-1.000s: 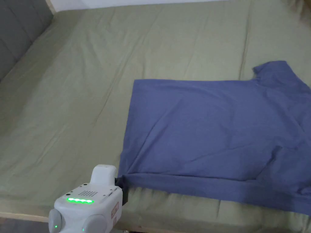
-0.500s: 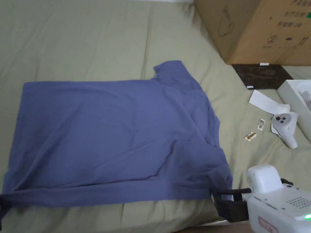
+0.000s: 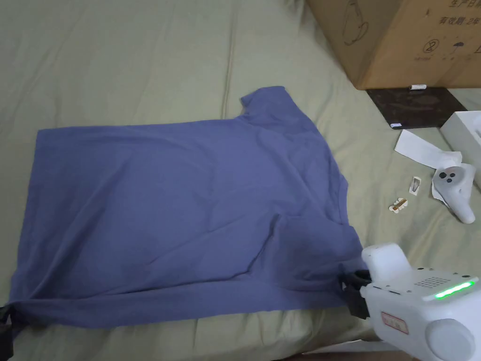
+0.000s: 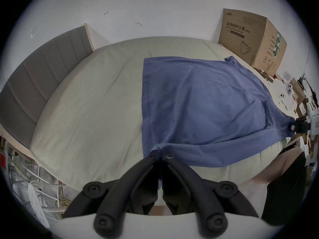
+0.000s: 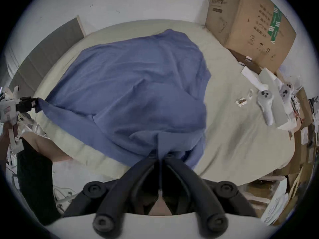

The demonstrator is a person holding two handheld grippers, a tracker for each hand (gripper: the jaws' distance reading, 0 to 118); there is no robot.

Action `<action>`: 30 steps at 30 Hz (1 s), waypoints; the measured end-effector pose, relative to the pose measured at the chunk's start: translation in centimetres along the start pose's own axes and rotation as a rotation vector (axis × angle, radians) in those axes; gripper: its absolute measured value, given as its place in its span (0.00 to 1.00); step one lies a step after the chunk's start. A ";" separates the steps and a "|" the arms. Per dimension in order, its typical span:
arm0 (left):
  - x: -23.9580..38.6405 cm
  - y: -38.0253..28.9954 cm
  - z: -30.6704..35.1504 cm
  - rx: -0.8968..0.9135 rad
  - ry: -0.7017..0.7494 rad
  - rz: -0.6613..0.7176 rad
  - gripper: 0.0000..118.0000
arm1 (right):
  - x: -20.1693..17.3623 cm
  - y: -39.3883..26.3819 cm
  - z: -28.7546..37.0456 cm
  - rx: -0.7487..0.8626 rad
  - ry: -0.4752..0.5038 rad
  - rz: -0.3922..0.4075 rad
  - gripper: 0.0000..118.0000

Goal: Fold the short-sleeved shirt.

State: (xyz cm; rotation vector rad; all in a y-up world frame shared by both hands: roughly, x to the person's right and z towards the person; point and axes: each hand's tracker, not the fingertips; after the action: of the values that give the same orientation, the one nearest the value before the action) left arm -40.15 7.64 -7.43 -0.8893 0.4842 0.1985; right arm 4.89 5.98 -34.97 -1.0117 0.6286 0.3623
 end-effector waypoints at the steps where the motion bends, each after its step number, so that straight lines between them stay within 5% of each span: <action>1: -0.1 0.2 0.2 -0.003 -0.003 -0.006 0.01 | 0.3 0.1 0.3 0.018 -0.011 -0.012 0.00; 4: -0.3 1.4 0.9 -0.001 -0.036 -0.048 0.02 | 1.3 1.6 1.9 0.050 0.007 -0.043 0.00; 12: -2.2 8.0 -0.5 -0.011 -0.089 -0.117 0.01 | 4.6 9.2 2.1 0.080 -0.018 0.050 0.00; 20: -2.7 13.5 -9.8 -0.185 -0.107 -0.138 0.02 | 3.5 15.2 -6.4 -0.069 -0.092 0.232 0.00; 27: -1.8 12.9 -15.5 -0.298 -0.097 -0.181 0.02 | 4.6 14.5 -12.8 -0.219 -0.091 0.196 0.00; 29: -1.6 12.6 -15.6 -0.285 -0.081 -0.175 0.10 | 4.5 14.1 -12.5 -0.164 -0.091 0.172 0.00; 30: -1.6 12.4 -15.4 -0.265 -0.078 -0.148 0.29 | 4.8 14.1 -12.2 -0.147 -0.089 0.114 0.05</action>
State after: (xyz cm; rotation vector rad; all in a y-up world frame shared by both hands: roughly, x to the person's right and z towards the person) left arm -50.97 3.34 -23.44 -1.1677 0.3216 0.1629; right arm -3.10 2.34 -52.08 -1.0962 0.5869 0.5571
